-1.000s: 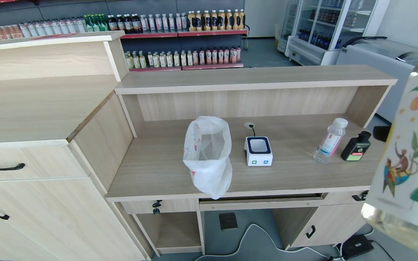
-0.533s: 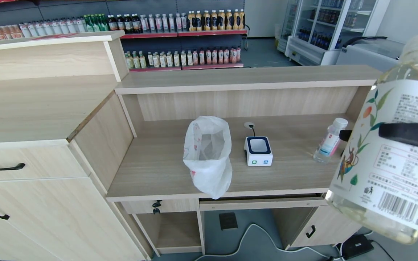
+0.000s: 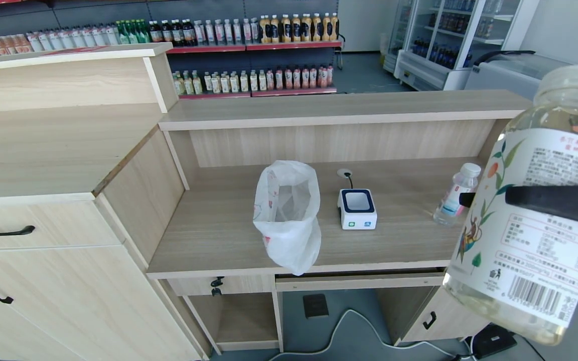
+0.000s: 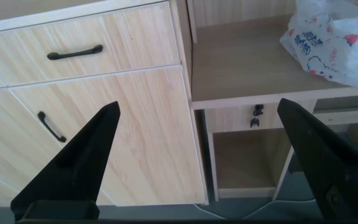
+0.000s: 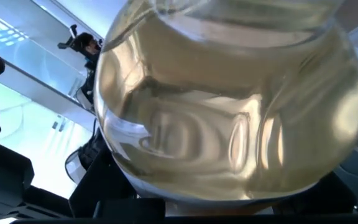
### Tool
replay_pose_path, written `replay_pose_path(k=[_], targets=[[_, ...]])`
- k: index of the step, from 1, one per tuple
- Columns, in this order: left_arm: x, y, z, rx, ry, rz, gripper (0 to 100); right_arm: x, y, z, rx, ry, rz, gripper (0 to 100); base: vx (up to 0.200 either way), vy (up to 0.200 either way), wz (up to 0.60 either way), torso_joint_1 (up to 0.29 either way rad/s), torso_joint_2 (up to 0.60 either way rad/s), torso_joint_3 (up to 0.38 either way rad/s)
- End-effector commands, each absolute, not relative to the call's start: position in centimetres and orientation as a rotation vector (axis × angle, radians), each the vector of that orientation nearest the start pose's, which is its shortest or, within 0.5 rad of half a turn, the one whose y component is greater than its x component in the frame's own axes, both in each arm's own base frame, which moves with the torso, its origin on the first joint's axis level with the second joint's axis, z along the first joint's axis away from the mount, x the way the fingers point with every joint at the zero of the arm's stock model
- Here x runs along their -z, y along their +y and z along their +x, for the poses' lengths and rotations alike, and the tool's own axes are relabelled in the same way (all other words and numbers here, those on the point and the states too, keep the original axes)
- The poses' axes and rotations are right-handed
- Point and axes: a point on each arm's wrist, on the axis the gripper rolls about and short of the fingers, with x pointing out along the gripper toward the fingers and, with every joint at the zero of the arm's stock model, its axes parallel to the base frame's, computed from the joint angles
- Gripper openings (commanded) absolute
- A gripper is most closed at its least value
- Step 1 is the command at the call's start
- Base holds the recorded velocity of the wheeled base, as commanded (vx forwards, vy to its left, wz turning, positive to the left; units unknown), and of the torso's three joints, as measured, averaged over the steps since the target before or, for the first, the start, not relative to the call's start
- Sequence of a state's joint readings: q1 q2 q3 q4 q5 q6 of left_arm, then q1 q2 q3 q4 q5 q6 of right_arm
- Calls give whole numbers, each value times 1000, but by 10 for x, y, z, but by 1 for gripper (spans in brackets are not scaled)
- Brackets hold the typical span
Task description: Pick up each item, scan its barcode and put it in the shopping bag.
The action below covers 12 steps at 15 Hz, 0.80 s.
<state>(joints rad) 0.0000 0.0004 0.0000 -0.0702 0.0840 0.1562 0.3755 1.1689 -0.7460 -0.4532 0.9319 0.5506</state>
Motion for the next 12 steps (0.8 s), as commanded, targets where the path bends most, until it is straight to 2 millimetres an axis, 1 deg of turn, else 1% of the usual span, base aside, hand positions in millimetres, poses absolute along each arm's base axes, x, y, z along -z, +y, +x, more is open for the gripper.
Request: replay_pose_path(k=[1, 3, 4, 5, 6, 7, 8, 9, 11, 12], targets=[[-83, 2, -23, -90, -64, 153, 100, -274, 76, 150, -1268, 319, 446, 0, 0, 0, 0, 0, 0, 0], [-83, 2, -23, -90, -64, 153, 100, -270, 66, 158, -1193, 257, 372, 0, 0, 0, 0, 0, 0, 0], [-83, 2, -23, -90, -64, 153, 100, -262, 54, 176, -1002, 191, 281, 0, 0, 0, 0, 0, 0, 0], [-83, 2, -23, -90, -64, 153, 100, -257, 45, 189, -814, 158, 221, 0, 0, 0, 0, 0, 0, 0], [-83, 2, -23, -90, -64, 153, 100, -252, 38, 198, -663, 144, 172, 0, 0, 0, 0, 0, 0, 0], [-83, 2, -23, -90, -64, 153, 100, -241, 23, 209, -445, 156, 100, 0, 0, 0, 0, 0, 0, 0], [-83, 2, -23, -90, -64, 153, 100, -231, 14, 213, -349, 155, 3, 0, 0, 0, 0, 0, 0, 0], [-83, 2, -23, -90, -64, 153, 100, -219, 2, 219, -248, 156, -138, 0, 0, 0, 0, 0, 0, 0], [-83, 2, -23, -90, -64, 153, 100, -212, -14, 223, -120, 126, -404, 0, 0, 0, 0, 0, 0, 0], [-83, 2, -23, -90, -64, 153, 100, -212, -18, 223, -104, 116, -449, 0, 0, 0, 0, 0, 0, 0]])
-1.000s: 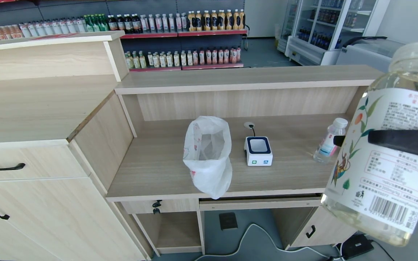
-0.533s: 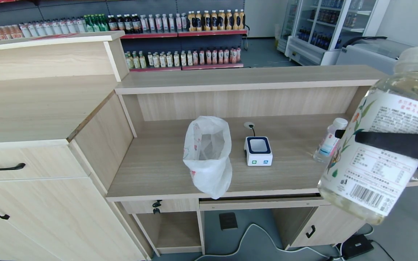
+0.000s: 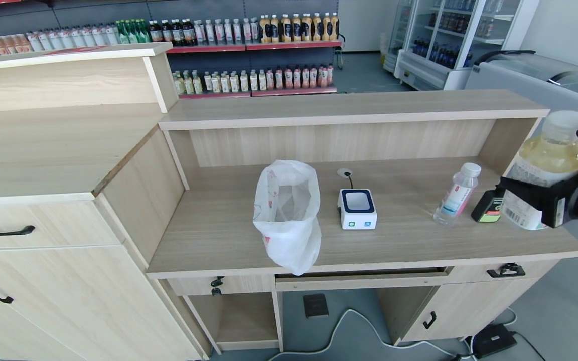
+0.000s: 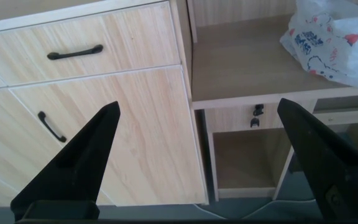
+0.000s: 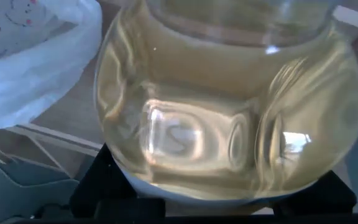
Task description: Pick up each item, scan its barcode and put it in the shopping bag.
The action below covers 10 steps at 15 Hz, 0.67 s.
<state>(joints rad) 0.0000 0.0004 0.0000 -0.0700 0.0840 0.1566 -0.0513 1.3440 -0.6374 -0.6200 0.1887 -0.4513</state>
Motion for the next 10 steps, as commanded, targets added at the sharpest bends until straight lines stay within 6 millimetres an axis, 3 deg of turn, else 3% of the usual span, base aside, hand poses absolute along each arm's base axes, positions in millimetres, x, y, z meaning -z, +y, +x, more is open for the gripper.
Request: replay_pose_path(k=[1, 6, 9, 10], targets=[[-83, 2, -23, -90, -64, 153, 100, -214, -21, 223, -85, 84, -560, 0, 0, 0, 0, 0, 0, 0], [-83, 2, -23, -90, -64, 153, 100, -211, -44, 228, 28, 21, -853, 0, 0, 0, 0, 0, 0, 0], [-83, 2, -23, -90, -64, 153, 100, -216, -53, 231, 98, -19, -933, 0, 0, 0, 0, 0, 0, 0], [-83, 2, -23, -90, -64, 153, 100, -213, -62, 235, 133, -7, -961, 0, 0, 0, 600, -2, 7, -2]])
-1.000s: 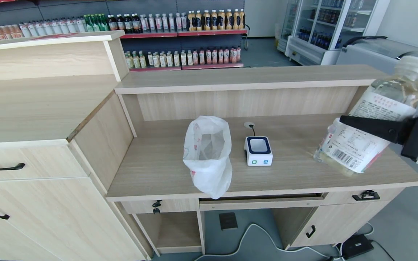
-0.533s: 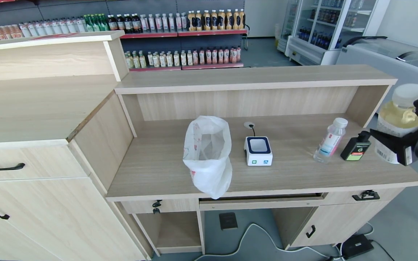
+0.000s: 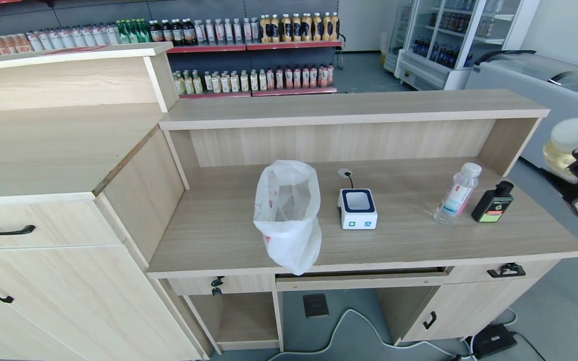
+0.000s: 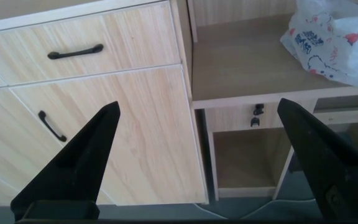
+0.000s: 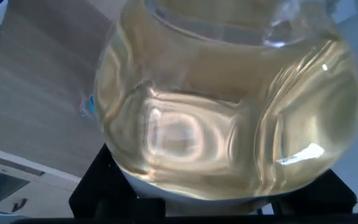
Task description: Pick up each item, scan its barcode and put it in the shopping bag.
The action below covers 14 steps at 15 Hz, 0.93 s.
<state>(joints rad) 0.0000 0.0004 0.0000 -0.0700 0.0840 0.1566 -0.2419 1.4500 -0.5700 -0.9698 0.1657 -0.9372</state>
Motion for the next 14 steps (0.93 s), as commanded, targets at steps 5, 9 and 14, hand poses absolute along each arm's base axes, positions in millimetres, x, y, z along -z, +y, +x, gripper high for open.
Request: replay_pose_path(k=[5, 9, 14], targets=[[-83, 2, -23, -90, -64, 153, 100, -199, -88, 259, 216, -25, -1094, 0, 0, 0, 600, 2, 3, 0], [-83, 2, -23, -90, -64, 153, 100, -170, -87, 282, 64, -7, -1065, 0, 0, 0, 0, 0, 0, 0], [-83, 2, -23, -90, -64, 153, 100, -159, -68, 327, -154, -173, -1081, 0, 0, 0, 0, 0, 0, 0]])
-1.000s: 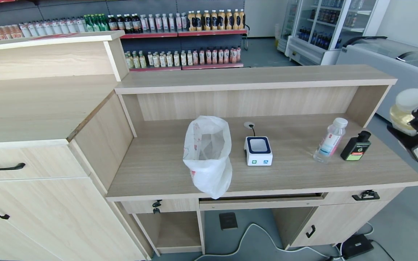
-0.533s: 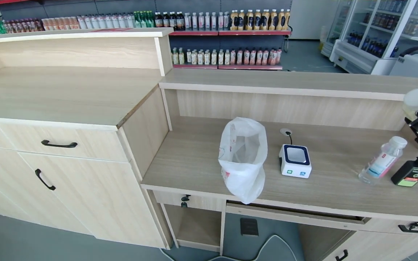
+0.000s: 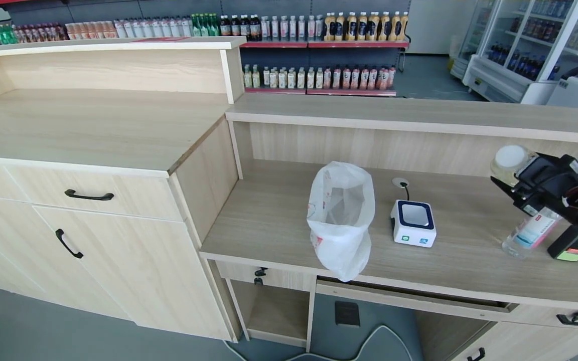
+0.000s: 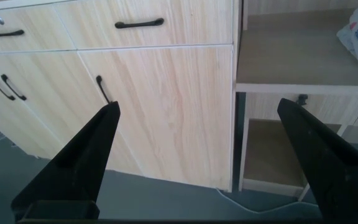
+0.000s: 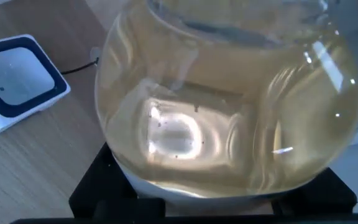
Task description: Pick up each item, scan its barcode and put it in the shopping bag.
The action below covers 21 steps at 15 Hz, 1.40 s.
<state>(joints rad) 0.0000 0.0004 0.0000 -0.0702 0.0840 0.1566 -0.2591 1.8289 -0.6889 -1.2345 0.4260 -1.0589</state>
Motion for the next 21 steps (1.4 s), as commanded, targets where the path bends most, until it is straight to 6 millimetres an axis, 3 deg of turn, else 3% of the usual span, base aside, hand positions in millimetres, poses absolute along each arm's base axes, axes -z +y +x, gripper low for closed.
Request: replay_pose_path(k=[1, 6, 13, 21], targets=[[-83, 2, -23, -90, -64, 153, 100, -156, -65, 332, -176, -216, -1092, 0, 0, 0, 0, 0, 0, 0], [-83, 2, -23, -90, -64, 153, 100, -126, -55, 352, -282, -303, -1121, 0, 0, 0, 0, 0, 0, 0], [-83, 2, -23, -90, -64, 153, 100, -113, -56, 370, -405, -387, -1079, 0, 0, 0, 0, 0, 0, 0], [-83, 2, -23, -90, -64, 153, 100, -79, -64, 388, -466, -416, -1045, 0, 0, 0, 0, 0, 0, 0]])
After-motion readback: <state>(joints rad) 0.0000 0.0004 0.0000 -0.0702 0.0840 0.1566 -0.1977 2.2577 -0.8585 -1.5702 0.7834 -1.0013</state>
